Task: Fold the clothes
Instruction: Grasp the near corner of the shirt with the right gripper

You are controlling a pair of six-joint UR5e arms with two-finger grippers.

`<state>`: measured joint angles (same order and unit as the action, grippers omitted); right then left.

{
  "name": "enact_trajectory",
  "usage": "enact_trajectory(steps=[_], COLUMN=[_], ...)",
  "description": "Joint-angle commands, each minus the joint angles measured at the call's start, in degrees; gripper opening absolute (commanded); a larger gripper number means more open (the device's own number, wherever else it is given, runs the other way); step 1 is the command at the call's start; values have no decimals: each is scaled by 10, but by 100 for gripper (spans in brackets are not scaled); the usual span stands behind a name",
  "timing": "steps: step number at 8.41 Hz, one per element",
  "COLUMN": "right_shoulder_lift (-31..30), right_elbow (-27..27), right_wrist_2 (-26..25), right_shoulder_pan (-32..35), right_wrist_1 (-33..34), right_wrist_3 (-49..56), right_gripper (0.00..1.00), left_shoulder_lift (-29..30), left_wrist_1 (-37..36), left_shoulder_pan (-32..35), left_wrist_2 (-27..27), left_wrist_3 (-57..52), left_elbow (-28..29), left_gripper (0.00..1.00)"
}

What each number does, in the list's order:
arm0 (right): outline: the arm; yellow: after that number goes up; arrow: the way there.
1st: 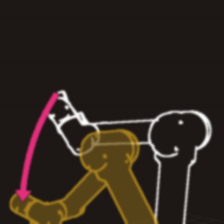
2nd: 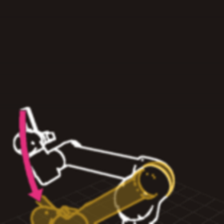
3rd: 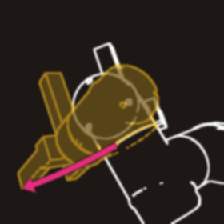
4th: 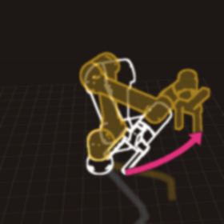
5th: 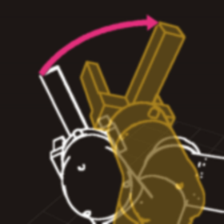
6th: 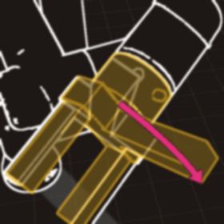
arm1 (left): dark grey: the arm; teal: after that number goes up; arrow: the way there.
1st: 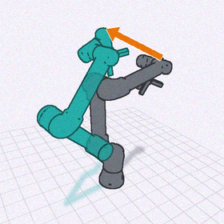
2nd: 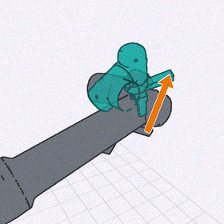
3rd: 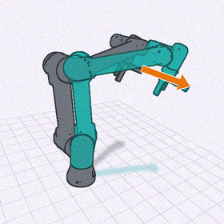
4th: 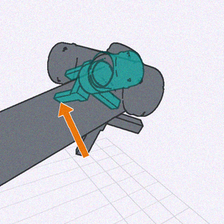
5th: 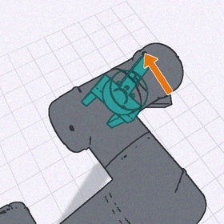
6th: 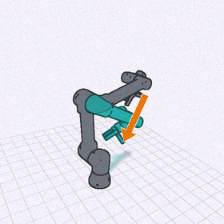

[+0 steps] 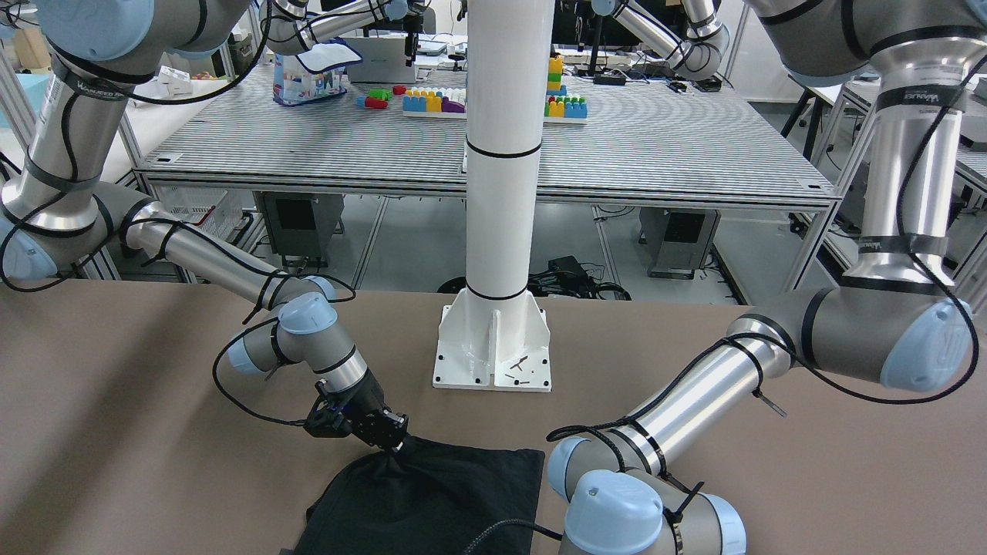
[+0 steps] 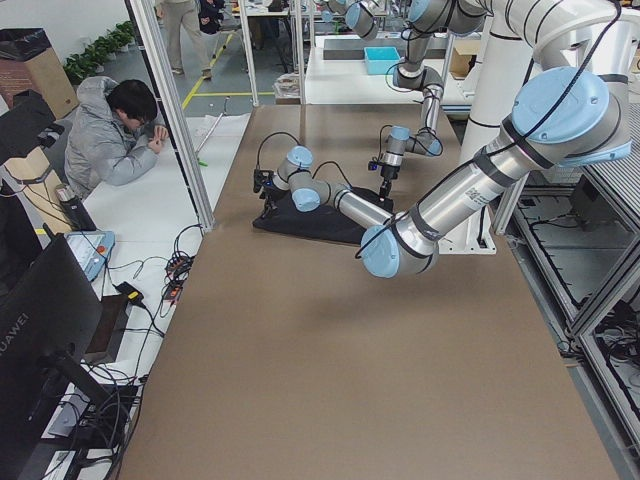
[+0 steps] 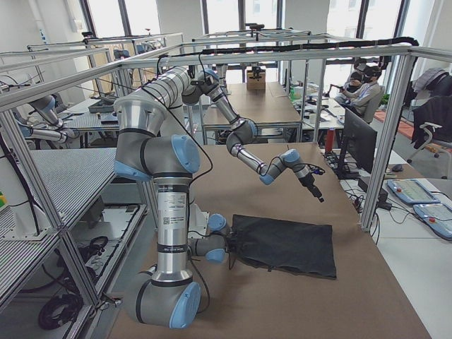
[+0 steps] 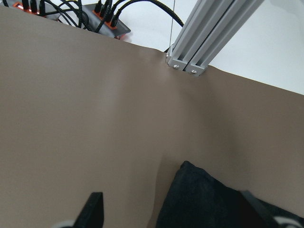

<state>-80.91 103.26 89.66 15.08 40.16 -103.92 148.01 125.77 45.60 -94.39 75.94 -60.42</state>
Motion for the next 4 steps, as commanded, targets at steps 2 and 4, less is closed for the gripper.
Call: enact_trajectory(steps=[2,4], right_shoulder_lift=[6,4], right_elbow=[1,3], right_wrist_2=[0,6], right_shoulder_pan=[6,15], right_wrist_1=[-1,-10], right_wrist_3=[-7,2], right_gripper=[0,0], left_shoulder_lift=[-1,1], left_wrist_1=[0,1], left_shoulder_pan=[0,1], left_wrist_2=[0,-14], left_wrist_3=[0,28], left_elbow=[0,-13], left_gripper=[100,100])
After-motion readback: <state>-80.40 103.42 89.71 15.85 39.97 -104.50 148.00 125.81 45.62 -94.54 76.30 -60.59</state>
